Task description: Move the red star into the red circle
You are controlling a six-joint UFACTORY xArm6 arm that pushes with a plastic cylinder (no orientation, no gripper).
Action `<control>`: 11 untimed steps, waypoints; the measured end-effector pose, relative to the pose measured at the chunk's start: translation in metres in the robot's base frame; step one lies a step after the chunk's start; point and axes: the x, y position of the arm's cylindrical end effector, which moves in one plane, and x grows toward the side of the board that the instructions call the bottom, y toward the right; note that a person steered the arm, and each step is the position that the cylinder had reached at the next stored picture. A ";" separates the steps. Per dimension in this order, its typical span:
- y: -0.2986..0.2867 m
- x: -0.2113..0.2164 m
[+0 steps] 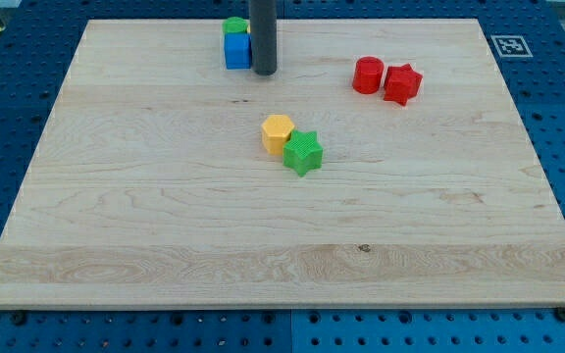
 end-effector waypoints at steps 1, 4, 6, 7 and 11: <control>0.038 0.003; 0.187 0.081; 0.261 0.080; 0.243 0.079; 0.148 0.004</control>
